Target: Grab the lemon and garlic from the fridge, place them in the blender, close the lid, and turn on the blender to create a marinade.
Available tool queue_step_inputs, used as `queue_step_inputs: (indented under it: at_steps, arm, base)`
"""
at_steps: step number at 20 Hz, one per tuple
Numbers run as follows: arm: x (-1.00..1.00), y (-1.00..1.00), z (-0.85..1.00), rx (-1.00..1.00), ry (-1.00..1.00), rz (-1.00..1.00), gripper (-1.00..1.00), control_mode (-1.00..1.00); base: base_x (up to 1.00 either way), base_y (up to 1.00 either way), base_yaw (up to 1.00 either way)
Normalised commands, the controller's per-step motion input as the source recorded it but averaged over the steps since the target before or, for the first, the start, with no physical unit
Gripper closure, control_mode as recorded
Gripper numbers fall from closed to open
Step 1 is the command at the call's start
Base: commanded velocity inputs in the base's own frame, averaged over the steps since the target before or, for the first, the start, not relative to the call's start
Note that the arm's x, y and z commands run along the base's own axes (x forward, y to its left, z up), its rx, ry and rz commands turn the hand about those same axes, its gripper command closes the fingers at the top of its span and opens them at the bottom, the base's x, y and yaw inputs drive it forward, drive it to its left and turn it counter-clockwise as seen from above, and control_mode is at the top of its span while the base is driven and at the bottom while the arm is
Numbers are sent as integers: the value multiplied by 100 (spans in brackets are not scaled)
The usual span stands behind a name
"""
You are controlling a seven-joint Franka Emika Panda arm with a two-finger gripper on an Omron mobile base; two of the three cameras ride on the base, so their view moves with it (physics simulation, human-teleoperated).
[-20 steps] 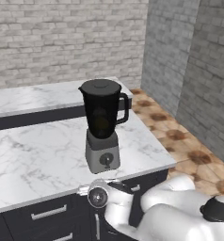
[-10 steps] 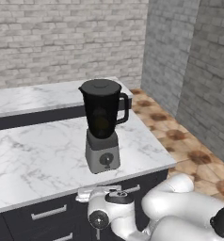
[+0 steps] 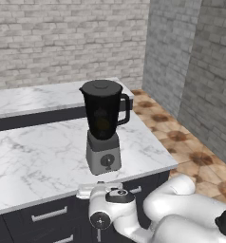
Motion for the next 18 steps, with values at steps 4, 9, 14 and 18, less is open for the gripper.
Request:
queue_step_inputs:
  at_steps: [4, 9, 14, 18]
  arm:
    - [38, -37, 5, 2, 0, 0, 100, -100]
    - [17, -60, 0, 0, 0, 1, 100, -100]
    - [2, -67, 0, 1, -1, 2, 100, -100]
    - [1, -50, 5, 4, -3, 1, 100, -100]
  base:
    - [0, 0, 0]
    - [0, 0, 0]
    - [0, 0, 0]
    - [0, 0, 0]
